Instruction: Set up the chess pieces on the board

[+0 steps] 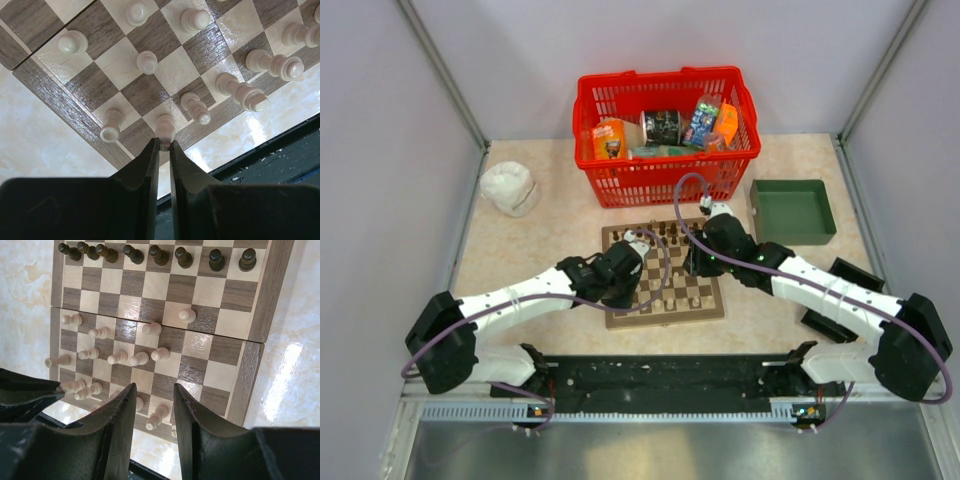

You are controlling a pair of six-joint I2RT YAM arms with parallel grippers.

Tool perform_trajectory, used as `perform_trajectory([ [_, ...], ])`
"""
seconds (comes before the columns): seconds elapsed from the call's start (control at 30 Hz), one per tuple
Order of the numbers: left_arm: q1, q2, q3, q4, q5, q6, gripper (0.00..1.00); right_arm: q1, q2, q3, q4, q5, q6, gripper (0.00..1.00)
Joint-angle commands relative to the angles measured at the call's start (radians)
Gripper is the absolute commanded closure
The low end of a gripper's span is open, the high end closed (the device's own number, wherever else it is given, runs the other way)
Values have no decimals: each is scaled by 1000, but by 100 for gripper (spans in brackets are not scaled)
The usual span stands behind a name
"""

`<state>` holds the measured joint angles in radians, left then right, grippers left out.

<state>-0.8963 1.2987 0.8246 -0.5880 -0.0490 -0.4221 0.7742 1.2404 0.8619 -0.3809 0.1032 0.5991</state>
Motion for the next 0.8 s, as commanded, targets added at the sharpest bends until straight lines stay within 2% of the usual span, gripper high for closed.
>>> perform_trajectory([
  [0.0,2,-27,25,8,18,-10,82,-10,4,5,45,-7,2,64],
  [0.23,2,-10,25,-3,9,-9,77,-9,2,3,45,-7,2,64],
  [0.47,2,-25,21,23,-3,-14,61,-9,1,0,45,-5,2,64],
  [0.63,2,-71,30,56,-37,-15,58,-10,1,-1,45,-3,2,64],
  [0.73,2,-110,38,45,-135,-23,44,-10,1,-1,45,-5,2,64],
  [0.77,2,-121,36,43,-164,-21,43,-9,1,-1,45,-8,2,64],
])
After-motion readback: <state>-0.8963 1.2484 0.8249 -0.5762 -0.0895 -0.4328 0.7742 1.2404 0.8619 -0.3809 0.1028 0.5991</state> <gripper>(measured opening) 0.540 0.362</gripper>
